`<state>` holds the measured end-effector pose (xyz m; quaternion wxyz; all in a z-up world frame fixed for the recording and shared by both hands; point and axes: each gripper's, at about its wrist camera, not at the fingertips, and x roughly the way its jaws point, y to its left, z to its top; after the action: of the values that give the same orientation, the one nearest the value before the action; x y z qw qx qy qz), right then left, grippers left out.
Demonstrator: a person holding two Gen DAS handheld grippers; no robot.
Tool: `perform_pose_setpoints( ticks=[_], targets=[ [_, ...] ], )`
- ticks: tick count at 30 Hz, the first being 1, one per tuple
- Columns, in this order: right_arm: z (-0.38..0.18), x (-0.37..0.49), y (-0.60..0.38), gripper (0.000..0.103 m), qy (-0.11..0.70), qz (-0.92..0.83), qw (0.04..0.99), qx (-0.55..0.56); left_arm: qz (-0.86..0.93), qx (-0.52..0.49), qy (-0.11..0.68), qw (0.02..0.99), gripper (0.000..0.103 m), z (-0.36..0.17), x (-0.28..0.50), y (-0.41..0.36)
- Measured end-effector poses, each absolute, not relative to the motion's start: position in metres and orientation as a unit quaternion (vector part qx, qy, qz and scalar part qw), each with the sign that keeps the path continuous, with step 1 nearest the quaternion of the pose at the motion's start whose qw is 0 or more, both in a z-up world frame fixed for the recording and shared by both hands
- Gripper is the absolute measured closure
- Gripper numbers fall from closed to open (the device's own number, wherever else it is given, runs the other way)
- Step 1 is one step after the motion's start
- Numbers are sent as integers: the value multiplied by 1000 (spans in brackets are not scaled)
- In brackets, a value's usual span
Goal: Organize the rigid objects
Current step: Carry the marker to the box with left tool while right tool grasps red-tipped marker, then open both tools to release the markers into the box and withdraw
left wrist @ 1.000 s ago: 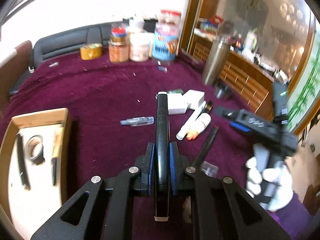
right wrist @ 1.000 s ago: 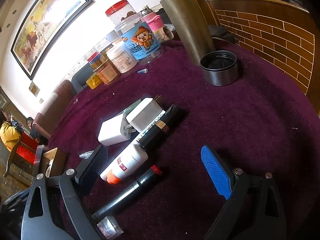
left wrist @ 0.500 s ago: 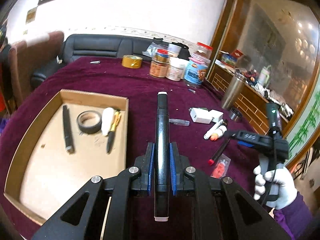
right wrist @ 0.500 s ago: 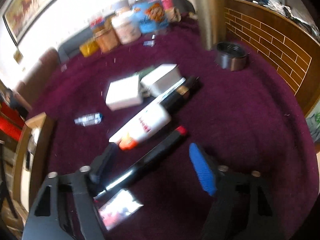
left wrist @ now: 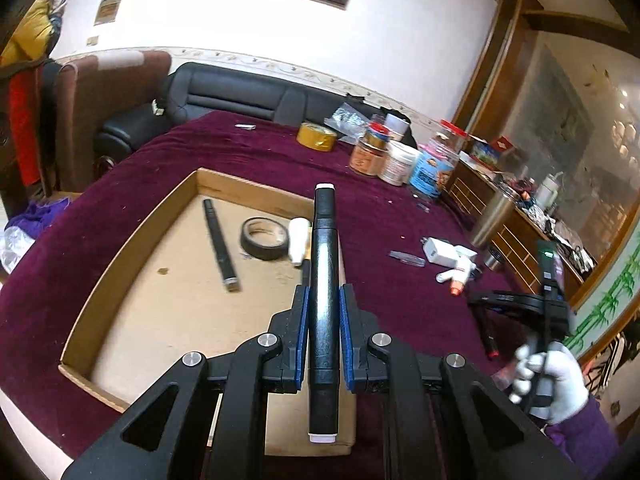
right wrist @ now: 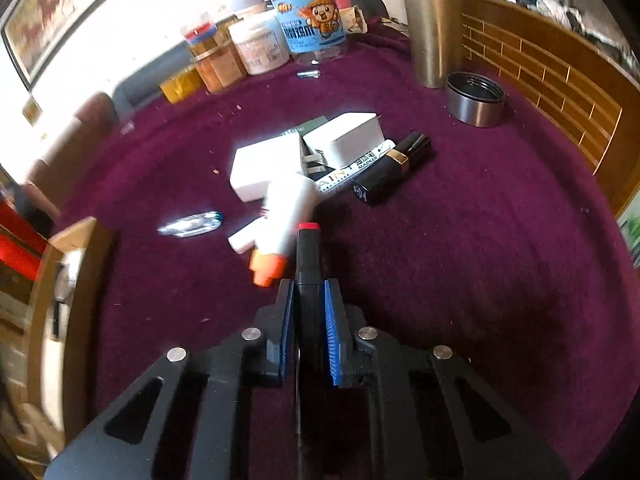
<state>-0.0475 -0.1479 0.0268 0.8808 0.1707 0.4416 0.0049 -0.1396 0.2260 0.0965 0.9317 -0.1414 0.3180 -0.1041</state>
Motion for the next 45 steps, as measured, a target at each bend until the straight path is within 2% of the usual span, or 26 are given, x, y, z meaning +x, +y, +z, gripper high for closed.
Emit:
perform_pose_setpoints(
  ticks=[7,14,26,34,37,40,45],
  targets=[
    [43,-54,-139,91,419,100,868,246,-84,-155,332,927,92,88,-132,245],
    [63,-31,-66,91,430,225,834,262,-42,-116,344,931,92,91,-108,258],
    [46,12,109,90,500,329,779,187,17,-121,439,890,92,49,-32,293],
    [26,43,174,90,530,324,772,134,12,-159,475,866,90,37,-14,309],
    [32,49,189,90,524,311,787,96,10,-171,464,869,78,40,-24,315],
    [32,56,195,90,522,299,796,69,-6,-189,444,876,76,50,-41,320],
    [34,68,198,90,510,277,813,49,-7,-194,406,893,56,71,-66,325]
  ],
)
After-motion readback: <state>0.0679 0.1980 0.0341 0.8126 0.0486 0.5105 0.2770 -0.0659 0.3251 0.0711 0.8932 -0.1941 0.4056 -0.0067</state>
